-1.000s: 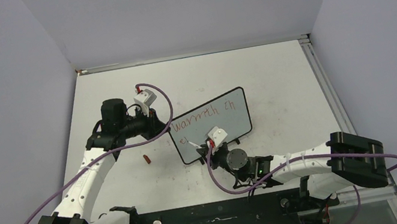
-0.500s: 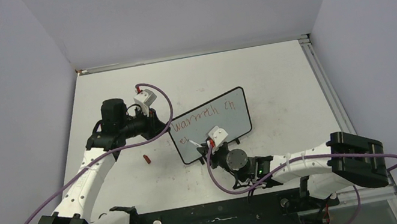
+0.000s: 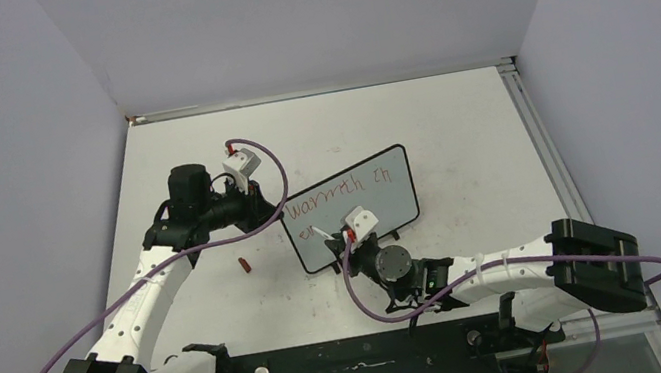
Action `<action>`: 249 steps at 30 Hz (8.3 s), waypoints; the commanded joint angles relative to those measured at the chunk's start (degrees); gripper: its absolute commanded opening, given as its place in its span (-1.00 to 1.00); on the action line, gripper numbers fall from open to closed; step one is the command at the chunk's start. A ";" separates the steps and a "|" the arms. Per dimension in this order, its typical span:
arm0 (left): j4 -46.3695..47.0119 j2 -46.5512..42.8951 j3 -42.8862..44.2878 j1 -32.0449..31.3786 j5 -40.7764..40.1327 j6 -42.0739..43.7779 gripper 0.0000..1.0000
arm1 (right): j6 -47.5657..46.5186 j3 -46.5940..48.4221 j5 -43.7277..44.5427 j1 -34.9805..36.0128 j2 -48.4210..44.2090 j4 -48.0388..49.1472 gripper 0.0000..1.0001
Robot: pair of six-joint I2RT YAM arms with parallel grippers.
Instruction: Write a sentence on the whiteboard
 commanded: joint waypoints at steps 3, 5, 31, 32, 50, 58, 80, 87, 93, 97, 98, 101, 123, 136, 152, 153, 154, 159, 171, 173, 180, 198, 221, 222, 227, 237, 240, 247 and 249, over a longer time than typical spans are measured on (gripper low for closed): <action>-2.37 -0.12 -0.24 0.26 -1.75 1.31 -1.00 | -1.27 -0.45 -0.45 0.45 -3.67 3.19 -0.89; -2.38 -0.22 -0.27 0.20 -1.71 1.25 -1.00 | -1.36 -0.94 -0.76 0.80 -4.19 3.12 -0.89; -2.37 0.00 -0.22 0.20 -1.84 1.30 -1.00 | 1.17 -1.37 2.07 0.51 -0.05 0.67 -0.89; -2.37 0.01 -0.22 0.24 -1.84 1.29 -1.00 | 1.37 -1.55 2.25 0.52 -0.19 0.39 -0.89; -2.40 0.16 -0.15 0.21 -1.75 1.29 -1.00 | -1.68 -0.58 4.84 0.25 -2.75 1.37 -0.89; -2.33 0.16 -0.14 0.25 -1.74 1.31 -1.00 | -2.44 0.52 3.97 0.08 -2.04 2.68 -0.89; -2.40 0.00 -0.24 0.25 -1.80 1.31 -1.00 | 1.28 -1.12 1.59 0.60 0.67 -0.31 -0.89; -2.38 0.12 -0.24 0.21 -1.81 1.17 -1.00 | 2.03 -1.98 1.99 0.87 0.59 -1.15 -0.89; -2.37 0.10 -0.22 0.31 -1.85 1.21 -1.00 | 2.37 -2.56 3.18 0.96 -0.31 -1.65 -0.89; -2.36 0.14 -0.23 0.27 -1.81 1.17 -1.00 | 2.50 -2.86 4.22 0.96 -0.69 -1.98 -0.89; -2.34 0.10 -0.23 0.20 -1.84 1.17 -1.00 | 2.46 -2.83 4.61 0.96 -0.88 -2.18 -0.89; -2.39 0.11 -0.22 0.20 -1.82 1.22 -1.00 | 2.50 -3.00 5.93 0.93 -1.83 -2.69 -0.89; -2.35 0.13 -0.22 0.24 -1.83 1.21 -1.00 | -1.52 -1.54 4.29 1.42 -4.90 1.70 -0.89; -2.34 0.21 -0.22 0.25 -1.76 1.17 -1.00 | -3.11 0.40 4.47 1.40 -1.78 4.06 -0.89; -2.41 0.02 -0.27 0.22 -1.73 1.15 -1.00 | -1.28 -0.38 6.92 1.30 0.20 2.05 -0.89; -2.35 -0.02 -0.23 0.24 -1.75 1.20 -1.00 | -1.14 -0.56 7.00 1.25 0.16 1.97 -0.89; -2.37 0.04 -0.23 0.25 -1.75 1.23 -1.00 | -0.97 -0.75 7.11 1.23 0.06 1.82 -0.89; -2.36 -0.06 -0.32 0.25 -1.74 1.18 -1.00 | -0.33 -1.32 7.62 1.30 -0.08 1.45 -0.89; -2.38 -0.18 -0.31 0.24 -1.75 1.13 -1.00 | 2.56 -3.24 9.08 1.45 -0.51 -0.21 -0.89; -2.34 -0.15 -0.31 0.22 -1.76 1.12 -1.00 | 3.28 -3.80 8.96 1.57 -0.73 -0.51 -0.89; -2.33 -0.11 -0.31 0.21 -1.73 1.14 -1.00 | 3.63 -4.24 8.42 2.01 -0.54 -0.64 -0.89; -2.36 -0.06 -0.31 0.26 -1.82 1.14 -1.00 | -0.31 -1.75 7.13 0.22 -2.19 5.05 -0.89; -2.37 -0.08 -0.37 0.22 -1.76 1.06 -1.00 | 1.03 -4.19 5.88 0.01 -4.65 3.39 -0.89; -2.38 -0.08 -0.32 0.26 -1.77 1.13 -1.00 | 0.67 -4.35 5.61 0.13 -4.96 3.84 -0.89; -2.38 0.14 -0.29 0.27 -1.76 1.11 -1.00 | -0.29 -4.07 5.49 0.40 -5.33 4.88 -0.89; -2.34 0.13 -0.31 0.26 -1.75 1.14 -1.00 | -0.31 -2.23 8.20 0.10 -1.69 4.62 -0.89; -2.41 0.03 -0.31 0.24 -1.76 1.11 -1.00 | 0.32 -2.15 8.69 -0.11 -1.27 3.35 -0.89; -2.37 -0.04 -0.31 0.26 -1.76 1.12 -1.00 | 3.27 -4.55 9.56 0.23 -2.44 0.79 -0.89; -2.36 -0.10 -0.31 0.26 -1.69 1.12 -1.00 | 4.31 -5.41 9.69 0.39 -2.87 0.14 -0.89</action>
